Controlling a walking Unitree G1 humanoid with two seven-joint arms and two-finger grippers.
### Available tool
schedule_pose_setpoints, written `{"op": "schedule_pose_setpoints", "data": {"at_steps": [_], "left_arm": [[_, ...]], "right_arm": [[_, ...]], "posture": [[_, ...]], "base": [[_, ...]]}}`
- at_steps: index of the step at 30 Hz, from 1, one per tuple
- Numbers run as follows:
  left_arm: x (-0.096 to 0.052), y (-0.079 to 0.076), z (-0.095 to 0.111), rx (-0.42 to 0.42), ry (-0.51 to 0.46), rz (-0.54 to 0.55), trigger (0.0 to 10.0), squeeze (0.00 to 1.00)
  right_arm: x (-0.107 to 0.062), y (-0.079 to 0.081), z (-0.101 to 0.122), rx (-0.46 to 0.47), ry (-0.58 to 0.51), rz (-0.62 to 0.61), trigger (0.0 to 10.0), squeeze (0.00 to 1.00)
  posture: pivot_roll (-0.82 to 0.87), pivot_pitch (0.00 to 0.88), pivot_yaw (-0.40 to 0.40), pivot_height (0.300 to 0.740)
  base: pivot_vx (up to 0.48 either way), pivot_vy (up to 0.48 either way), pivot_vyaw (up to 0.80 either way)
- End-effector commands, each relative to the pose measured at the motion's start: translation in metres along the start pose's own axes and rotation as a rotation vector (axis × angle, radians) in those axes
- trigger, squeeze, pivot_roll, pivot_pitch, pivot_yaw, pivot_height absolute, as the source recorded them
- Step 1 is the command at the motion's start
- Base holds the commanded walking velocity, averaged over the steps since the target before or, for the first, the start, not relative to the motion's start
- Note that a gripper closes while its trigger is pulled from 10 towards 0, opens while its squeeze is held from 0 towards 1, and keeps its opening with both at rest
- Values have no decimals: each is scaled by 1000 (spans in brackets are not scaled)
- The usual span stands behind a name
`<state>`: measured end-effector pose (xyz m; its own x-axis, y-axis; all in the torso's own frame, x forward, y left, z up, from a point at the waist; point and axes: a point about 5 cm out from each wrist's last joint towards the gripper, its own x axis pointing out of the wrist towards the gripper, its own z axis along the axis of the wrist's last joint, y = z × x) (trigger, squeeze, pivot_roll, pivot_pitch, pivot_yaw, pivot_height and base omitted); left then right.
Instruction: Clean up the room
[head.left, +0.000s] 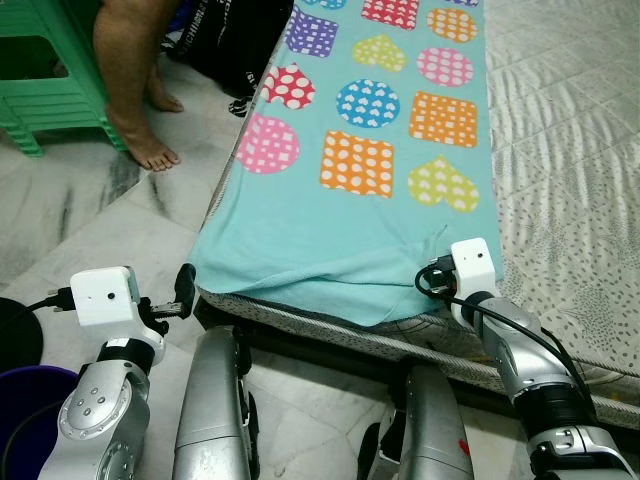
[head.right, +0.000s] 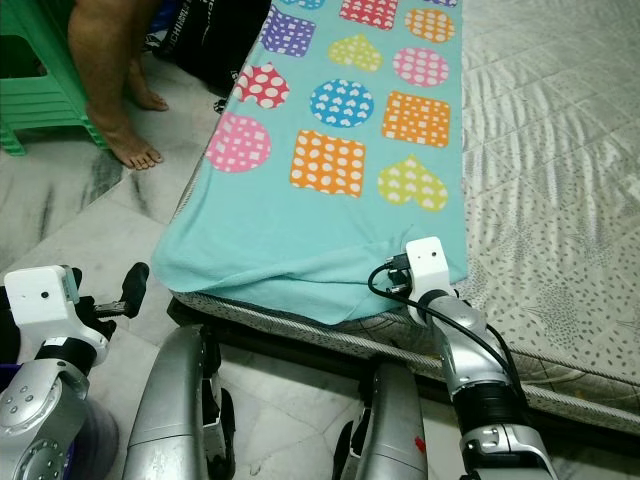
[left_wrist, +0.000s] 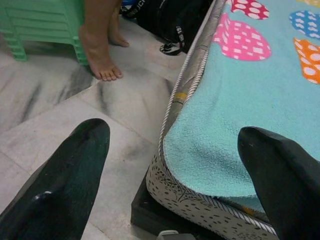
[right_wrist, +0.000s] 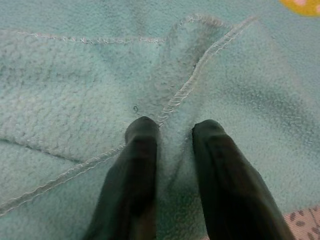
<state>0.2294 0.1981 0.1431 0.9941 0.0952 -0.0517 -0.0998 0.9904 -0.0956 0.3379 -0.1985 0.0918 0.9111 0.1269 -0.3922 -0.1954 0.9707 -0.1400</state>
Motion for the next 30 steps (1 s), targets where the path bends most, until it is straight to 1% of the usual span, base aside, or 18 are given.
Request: {"op": "schedule_pose_setpoints", "data": {"at_steps": [1, 9, 15, 16, 19, 24, 25, 29, 30], "left_arm": [[-1, 2, -3, 4, 10, 3, 10000, 0], [-1, 4, -2, 5, 5, 9, 10000, 0], [-2, 6, -3, -3, 5, 23, 10000, 0], [-2, 6, -3, -3, 5, 23, 10000, 0], [-1, 7, -3, -7, 2, 28, 10000, 0], [1, 6, -4, -9, -1, 26, 10000, 0], [1, 6, -4, -10, -2, 25, 10000, 0], [2, 6, -4, -10, -3, 25, 10000, 0], [2, 6, -4, -10, -3, 25, 10000, 0]], "right_arm": [[-2, -1, -6, 14, 21, -4, 0, 0], [-4, -4, -8, 19, 27, -24, 0, 0], [-15, -16, -7, 71, -20, -36, 0, 0], [-15, -16, -7, 71, -20, -36, 0, 0], [-25, -26, -6, 79, -56, -39, 0, 0], [-36, -33, -8, 81, -79, -24, 0, 0], [-43, -34, -11, 74, -90, -12, 0, 0], [-49, -36, -17, 72, -89, 1, 0, 0], [-54, -39, -23, 66, -86, 2, 0, 0]], "posture": [[142, 259, -67, 545], [145, 257, -68, 545], [135, 242, -75, 545], [135, 242, -75, 545], [125, 239, -76, 545], [117, 237, -78, 545], [115, 235, -78, 545], [112, 234, -78, 545], [109, 233, -78, 545]], "base": [[0, 0, 0], [0, 0, 0], [0, 0, 0], [0, 0, 0], [0, 0, 0], [0, 0, 0], [0, 0, 0], [0, 0, 0], [0, 0, 0]]}}
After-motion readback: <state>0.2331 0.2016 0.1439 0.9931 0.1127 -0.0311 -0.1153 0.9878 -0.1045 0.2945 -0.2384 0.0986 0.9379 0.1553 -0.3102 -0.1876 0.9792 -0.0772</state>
